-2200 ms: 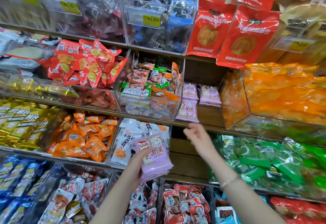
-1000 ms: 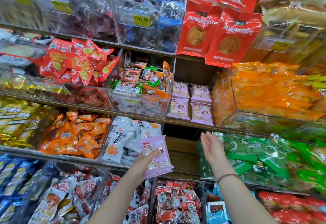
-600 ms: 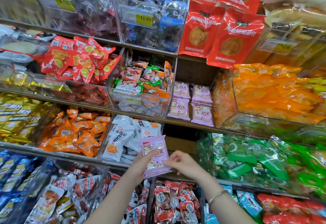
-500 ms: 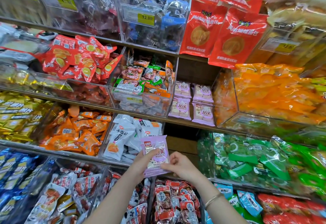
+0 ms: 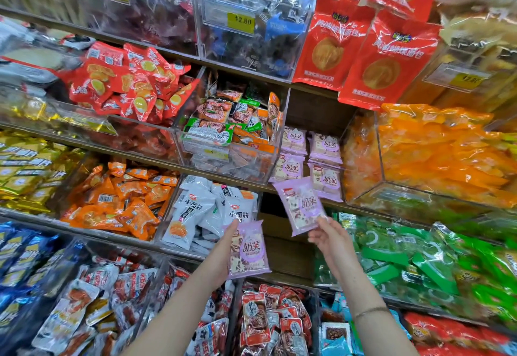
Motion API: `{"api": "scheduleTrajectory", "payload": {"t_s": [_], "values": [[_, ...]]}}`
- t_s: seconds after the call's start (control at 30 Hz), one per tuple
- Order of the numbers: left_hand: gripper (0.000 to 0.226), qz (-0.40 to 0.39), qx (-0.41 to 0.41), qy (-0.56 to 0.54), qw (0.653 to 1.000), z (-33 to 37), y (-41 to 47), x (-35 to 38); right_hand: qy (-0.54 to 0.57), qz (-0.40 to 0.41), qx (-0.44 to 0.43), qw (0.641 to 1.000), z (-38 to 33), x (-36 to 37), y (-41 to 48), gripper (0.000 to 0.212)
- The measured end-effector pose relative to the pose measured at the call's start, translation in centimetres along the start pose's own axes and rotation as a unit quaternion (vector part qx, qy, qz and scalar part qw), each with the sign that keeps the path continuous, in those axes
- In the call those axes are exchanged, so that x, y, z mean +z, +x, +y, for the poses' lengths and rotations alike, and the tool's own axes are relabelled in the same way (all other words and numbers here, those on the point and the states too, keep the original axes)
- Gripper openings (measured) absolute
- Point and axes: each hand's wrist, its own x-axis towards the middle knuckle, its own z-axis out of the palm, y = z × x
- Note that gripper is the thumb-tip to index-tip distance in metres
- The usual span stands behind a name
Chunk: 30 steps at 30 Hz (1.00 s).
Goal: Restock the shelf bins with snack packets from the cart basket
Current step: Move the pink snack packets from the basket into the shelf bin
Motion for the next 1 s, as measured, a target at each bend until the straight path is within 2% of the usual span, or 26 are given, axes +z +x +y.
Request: {"api": "scheduleTrajectory", "payload": {"t_s": [0.07, 0.17, 0.23, 0.4, 0.47, 0.53, 0.63, 0.77, 0.87, 0.93, 1.0], "values": [[0.035, 0.004, -0.007, -0.016, 1.0, -0.1, 0.0, -0.1, 0.015, 0.024, -0.017, 0.999, -1.8, 0.8, 1.7, 0.008], [0.022, 0.016, -0.011, 0.018, 1.0, 0.0, -0.1, 0.1, 0.058, 0.045, -0.03, 0.997, -4.2, 2.6, 4.8, 0.007], [0.016, 0.031, -0.019, 0.026, 0.999, 0.0, 0.1, 0.1, 0.064, 0.059, -0.036, 0.996, -5.6, 4.2, 7.0, 0.015], [0.012, 0.034, -0.037, 0.031, 0.998, 0.4, 0.5, 0.2, 0.062, 0.089, -0.024, 0.994, -8.0, 7.7, 11.8, 0.018], [0.014, 0.022, -0.043, 0.027, 0.998, 0.4, 0.4, 0.1, 0.018, 0.091, -0.012, 0.996, -7.9, 8.0, 13.7, 0.018], [0.015, 0.003, -0.038, 0.025, 0.999, 0.3, 0.4, -0.1, -0.015, 0.086, -0.016, 0.996, -7.8, 8.4, 15.2, 0.033], [0.014, -0.006, -0.043, 0.022, 0.999, 0.5, 0.0, -0.2, 0.009, 0.067, -0.022, 0.997, -7.9, 8.6, 17.1, 0.034], [0.023, 0.013, -0.033, 0.047, 0.998, 0.8, -0.4, 0.4, -0.082, 0.103, 0.007, 0.991, -8.2, 8.8, 17.5, 0.046], [0.031, 0.033, -0.037, 0.05, 0.998, 0.8, -0.4, 0.6, -0.168, 0.072, -0.054, 0.982, -7.3, 7.8, 15.0, 0.056], [0.03, 0.04, -0.037, 0.031, 0.998, 0.8, -0.5, 0.8, -0.213, 0.064, -0.123, 0.967, -5.5, 7.0, 12.0, 0.047], [0.028, 0.043, -0.026, 0.019, 0.999, 0.8, -0.6, 1.1, -0.267, 0.024, -0.152, 0.952, -3.1, 6.4, 7.8, 0.028]]}}
